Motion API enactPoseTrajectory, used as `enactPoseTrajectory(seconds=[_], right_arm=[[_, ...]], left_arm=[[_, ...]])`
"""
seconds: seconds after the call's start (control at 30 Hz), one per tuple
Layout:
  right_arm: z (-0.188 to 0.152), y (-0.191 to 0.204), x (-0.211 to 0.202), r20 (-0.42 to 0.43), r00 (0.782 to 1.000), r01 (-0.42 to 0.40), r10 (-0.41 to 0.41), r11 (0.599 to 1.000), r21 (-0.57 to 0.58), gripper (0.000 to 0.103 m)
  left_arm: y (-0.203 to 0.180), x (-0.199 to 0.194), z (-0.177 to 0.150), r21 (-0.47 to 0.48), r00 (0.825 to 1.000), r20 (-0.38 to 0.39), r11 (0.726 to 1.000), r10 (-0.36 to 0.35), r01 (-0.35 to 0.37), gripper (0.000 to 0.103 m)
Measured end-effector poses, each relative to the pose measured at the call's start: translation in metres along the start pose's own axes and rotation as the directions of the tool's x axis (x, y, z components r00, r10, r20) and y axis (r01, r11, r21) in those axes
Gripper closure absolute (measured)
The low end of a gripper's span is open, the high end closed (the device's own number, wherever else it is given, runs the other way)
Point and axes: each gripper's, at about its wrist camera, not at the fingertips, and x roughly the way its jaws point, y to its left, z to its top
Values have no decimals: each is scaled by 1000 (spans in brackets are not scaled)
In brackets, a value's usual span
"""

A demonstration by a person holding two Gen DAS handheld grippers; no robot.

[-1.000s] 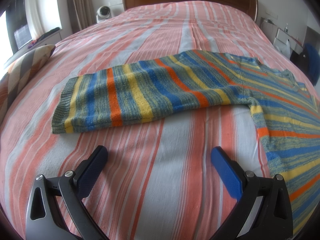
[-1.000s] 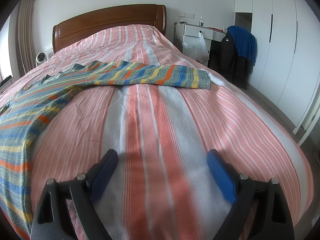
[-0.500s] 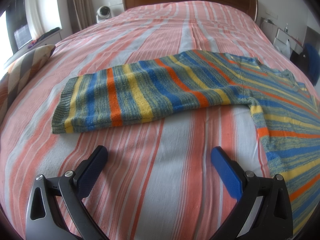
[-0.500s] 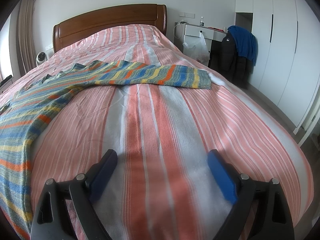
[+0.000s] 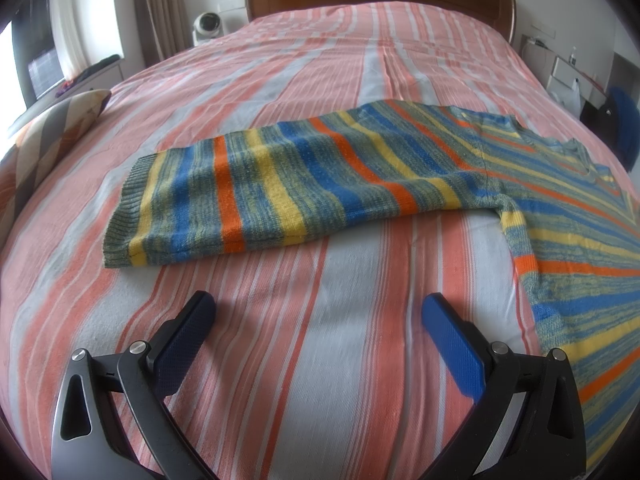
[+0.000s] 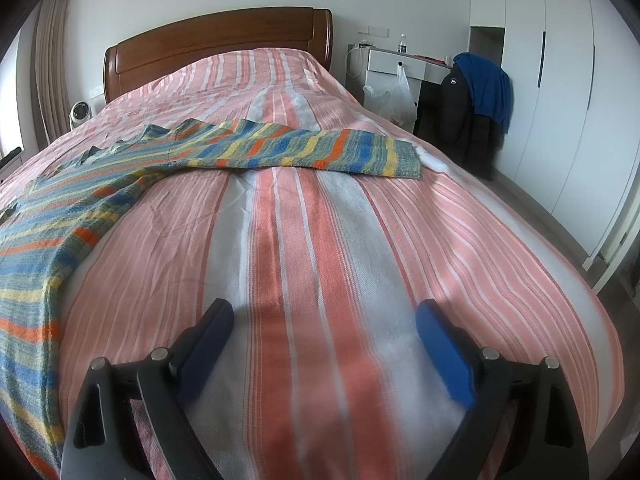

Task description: Fold small clothes

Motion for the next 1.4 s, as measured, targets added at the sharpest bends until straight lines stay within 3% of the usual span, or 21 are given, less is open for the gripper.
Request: enactPoseTrajectory(seconds=[1.0, 1.23, 1.4], right_arm=[[2, -1, 10, -19, 1000, -4, 4, 1000, -14, 5], [-6, 4, 5, 50, 999, 6, -5, 1000, -23, 5], [-6, 4, 4, 52, 999, 8, -7, 1000, -22, 5]], left_arm=[[0, 0, 0, 0, 1000, 0, 1000, 1, -1, 0], [0, 1, 0, 0, 1000, 0, 1000, 1, -1, 0], [0, 1, 0, 0, 1000, 0, 1000, 1, -1, 0]])
